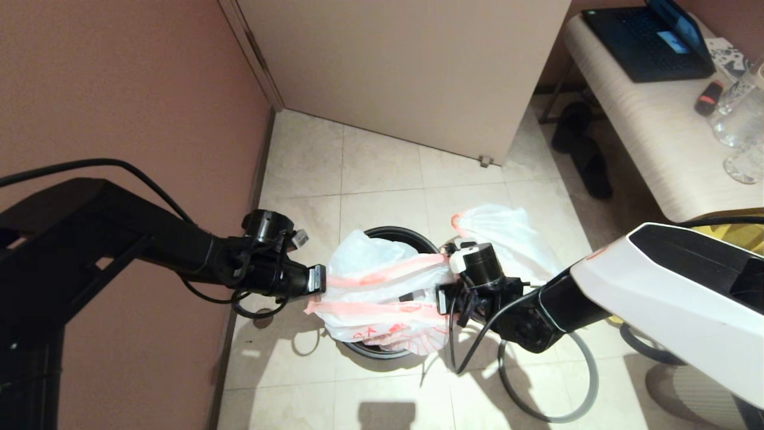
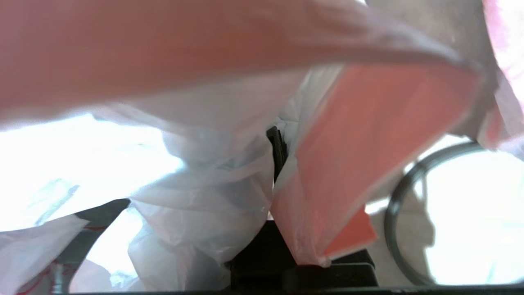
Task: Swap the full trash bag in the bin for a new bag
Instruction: Put the new garbage bag on the trash can
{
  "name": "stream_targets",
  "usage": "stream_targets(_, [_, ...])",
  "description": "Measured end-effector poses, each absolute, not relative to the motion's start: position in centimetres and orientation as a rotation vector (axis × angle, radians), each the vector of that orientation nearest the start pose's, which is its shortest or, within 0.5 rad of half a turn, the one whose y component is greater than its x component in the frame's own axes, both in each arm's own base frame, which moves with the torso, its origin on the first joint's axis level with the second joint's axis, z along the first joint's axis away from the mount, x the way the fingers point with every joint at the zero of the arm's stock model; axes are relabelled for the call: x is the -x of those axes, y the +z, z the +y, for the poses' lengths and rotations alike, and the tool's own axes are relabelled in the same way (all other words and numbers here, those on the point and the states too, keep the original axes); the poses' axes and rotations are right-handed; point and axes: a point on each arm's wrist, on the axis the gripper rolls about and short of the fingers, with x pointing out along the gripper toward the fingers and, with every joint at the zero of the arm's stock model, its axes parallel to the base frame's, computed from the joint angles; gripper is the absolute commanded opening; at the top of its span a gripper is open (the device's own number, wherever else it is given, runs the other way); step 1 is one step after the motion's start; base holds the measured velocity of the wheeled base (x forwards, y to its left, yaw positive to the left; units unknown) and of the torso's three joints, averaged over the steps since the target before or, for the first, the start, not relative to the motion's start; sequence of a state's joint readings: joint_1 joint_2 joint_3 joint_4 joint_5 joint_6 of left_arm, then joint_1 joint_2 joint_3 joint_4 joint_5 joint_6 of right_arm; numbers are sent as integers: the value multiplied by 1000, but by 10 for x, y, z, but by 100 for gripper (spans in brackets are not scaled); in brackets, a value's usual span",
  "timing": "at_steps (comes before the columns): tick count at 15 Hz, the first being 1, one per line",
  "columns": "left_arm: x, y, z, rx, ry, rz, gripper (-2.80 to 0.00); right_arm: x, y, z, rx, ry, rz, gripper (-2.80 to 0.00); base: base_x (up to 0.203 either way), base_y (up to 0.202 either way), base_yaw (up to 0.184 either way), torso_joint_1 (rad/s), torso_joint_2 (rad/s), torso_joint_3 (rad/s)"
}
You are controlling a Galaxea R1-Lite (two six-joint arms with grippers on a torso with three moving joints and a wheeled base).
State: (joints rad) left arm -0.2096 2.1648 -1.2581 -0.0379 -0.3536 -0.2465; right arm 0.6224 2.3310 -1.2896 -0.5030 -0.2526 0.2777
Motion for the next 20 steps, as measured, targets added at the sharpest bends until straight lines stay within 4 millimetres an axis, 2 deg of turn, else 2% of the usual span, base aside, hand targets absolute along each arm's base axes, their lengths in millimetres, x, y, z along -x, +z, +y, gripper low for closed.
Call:
stream_targets(3, [-393,74,-89,268,-386,940,-280,-365,27,272,-7,311,525,-280,0,0,0,0,0,0])
stream_targets(7, [-387,90,-92,251,-406,903,-280,-365,-12,278,184,279,550,-280,0,0,0,0,0,0])
stream_targets(10, [-389,89,-82,209,-366,894,-280,-362,-19,273,333,242,543,-280,0,0,0,0,0,0])
stream_targets(12, [-393,84,-75,211,-345,898,-280,-359,-11,267,369,233,538,-280,0,0,0,0,0,0])
stream_targets(15, [-397,81,-64,202,-331,892,-280,-357,15,264,347,230,497,-280,0,0,0,0,0,0])
stream_targets(20, [-400,88,-50,250,-309,862,-280,-353,58,263,150,262,435,-280,0,0,0,0,0,0])
